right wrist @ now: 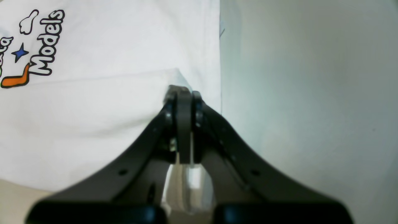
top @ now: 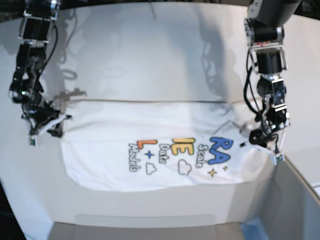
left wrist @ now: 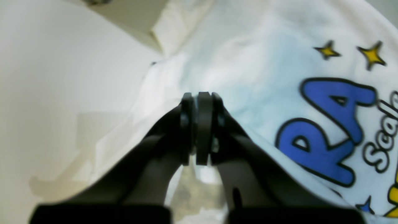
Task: Layout the t-shirt on the table in an organized manner, then fold the t-shirt properly
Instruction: 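Fold the shirt's shoulder edge over toward the hem with both grippers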
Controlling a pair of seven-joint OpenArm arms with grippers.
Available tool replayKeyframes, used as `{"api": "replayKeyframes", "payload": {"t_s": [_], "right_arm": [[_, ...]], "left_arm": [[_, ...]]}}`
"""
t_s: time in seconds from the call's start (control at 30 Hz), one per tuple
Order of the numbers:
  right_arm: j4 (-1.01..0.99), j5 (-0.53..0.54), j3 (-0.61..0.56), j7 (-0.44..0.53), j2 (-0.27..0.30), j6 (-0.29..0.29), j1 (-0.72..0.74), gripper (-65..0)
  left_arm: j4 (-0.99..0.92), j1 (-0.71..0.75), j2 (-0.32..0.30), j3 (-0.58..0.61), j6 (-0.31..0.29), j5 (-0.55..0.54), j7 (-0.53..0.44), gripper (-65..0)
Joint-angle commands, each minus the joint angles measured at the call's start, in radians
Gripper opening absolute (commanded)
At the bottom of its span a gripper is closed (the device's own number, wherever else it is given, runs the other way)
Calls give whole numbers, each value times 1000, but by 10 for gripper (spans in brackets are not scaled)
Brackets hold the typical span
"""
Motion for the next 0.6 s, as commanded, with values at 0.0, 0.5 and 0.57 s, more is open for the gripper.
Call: {"api": "replayKeyframes", "payload": {"t_s": [0.0,0.5,0.57], "right_arm": [[16,10,8,29,19,1,21,-650],[14,10,8,30,19,1,55,-458],[14,10,8,30,19,1,63,-422]], "left_arm": [[16,-32,-9,-3,-6,5,-31,-650],[19,-32,-9,-3,-2,5,-28,-432],[21,-32,-8,-3,-4,5,-28,-432]]}}
